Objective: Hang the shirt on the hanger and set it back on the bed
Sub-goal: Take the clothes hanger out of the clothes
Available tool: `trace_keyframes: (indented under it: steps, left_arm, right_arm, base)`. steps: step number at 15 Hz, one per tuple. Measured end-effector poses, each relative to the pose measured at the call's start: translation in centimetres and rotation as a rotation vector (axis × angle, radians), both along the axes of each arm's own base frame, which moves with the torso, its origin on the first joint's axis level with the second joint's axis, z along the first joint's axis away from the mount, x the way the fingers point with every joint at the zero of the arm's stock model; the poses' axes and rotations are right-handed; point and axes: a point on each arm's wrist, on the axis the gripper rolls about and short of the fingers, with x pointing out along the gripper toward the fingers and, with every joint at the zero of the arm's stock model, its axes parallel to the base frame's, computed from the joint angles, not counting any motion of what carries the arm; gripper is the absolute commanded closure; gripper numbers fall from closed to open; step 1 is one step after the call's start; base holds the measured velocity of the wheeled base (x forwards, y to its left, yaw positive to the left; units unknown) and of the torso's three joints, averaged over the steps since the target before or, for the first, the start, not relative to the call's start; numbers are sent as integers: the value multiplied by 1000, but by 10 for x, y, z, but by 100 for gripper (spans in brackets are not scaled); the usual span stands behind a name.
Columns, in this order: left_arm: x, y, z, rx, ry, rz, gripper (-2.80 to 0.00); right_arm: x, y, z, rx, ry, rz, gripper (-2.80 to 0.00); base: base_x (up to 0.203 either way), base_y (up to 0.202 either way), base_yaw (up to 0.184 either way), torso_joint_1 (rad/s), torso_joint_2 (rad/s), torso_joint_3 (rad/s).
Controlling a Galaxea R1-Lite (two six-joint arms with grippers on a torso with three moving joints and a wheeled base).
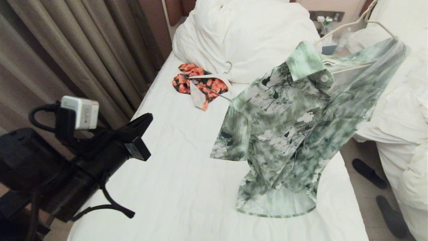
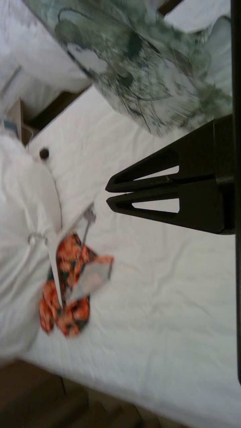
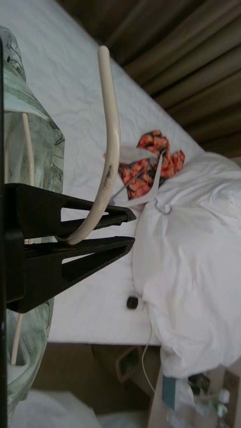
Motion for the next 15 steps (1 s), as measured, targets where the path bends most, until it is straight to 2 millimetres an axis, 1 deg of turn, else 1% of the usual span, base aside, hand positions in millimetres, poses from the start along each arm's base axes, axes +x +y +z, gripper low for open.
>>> trace_keyframes:
  steps: [2,5,8,11,13,15]
  left_arm:
    - [-17,17,0,-13,-8,55,0]
    - [-38,31,-2,-27,-18,113,0]
    - [-54,38,-5,-34,-21,135,0]
    - [-62,42,-8,-28,-8,135,0]
    - [-67,44,-8,-23,1,135,0]
    - [-72,45,-6,-20,9,133,0]
  right_arm:
    - [-1,-1,2,-1,-11,-11,0]
    - [-5,-4,10,9,-44,-9,0]
    - [-15,-6,24,7,-129,0,0]
    - [-22,-6,37,23,-252,31,0]
    - [-25,-3,38,10,-265,46,0]
    - [-23,2,34,2,-248,65,0]
  base:
    - [0,0,0,0,0,0]
    - [0,0,0,0,0,0]
    - [0,0,0,0,0,0]
    - [0,0,0,0,0,0]
    - [0,0,0,0,0,0]
    - [0,0,0,0,0,0]
